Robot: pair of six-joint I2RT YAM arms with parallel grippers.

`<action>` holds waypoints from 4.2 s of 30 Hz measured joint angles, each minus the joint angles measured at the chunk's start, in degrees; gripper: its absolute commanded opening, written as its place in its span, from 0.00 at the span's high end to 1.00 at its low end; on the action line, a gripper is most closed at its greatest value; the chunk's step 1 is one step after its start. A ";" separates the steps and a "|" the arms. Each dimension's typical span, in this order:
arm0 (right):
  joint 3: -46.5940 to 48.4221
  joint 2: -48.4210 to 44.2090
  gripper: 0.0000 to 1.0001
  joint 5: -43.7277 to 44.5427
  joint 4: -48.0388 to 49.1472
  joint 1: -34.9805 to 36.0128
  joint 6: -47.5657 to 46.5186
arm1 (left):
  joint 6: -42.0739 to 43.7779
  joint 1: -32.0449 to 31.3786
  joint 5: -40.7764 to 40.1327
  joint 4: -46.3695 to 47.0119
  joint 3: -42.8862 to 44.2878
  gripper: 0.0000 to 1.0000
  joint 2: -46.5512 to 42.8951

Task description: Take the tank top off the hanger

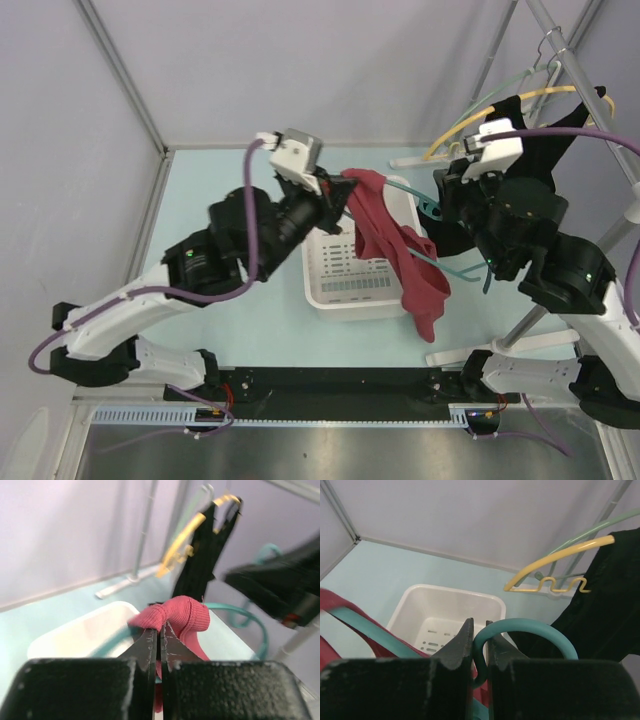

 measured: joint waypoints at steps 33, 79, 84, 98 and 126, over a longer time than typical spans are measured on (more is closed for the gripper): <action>7.54 -9.16 1.00 -6.16 4.79 0.15 2.38 | -1.25 22.80 30.42 -2.29 37.48 1.00 15.82; 1.22 -9.97 1.00 -5.90 4.66 0.26 4.35 | -48.11 35.47 63.21 36.41 47.60 1.00 32.22; -0.20 -10.16 1.00 -6.01 4.48 0.26 4.94 | -45.53 35.58 65.92 34.40 31.63 1.00 26.45; -5.11 -14.25 1.00 -11.06 2.38 0.26 5.79 | -29.24 36.65 63.04 17.51 -16.15 1.00 9.27; -14.62 -16.39 1.00 -22.45 -2.75 0.26 7.15 | -12.92 33.18 52.96 -5.09 -26.12 0.01 -32.70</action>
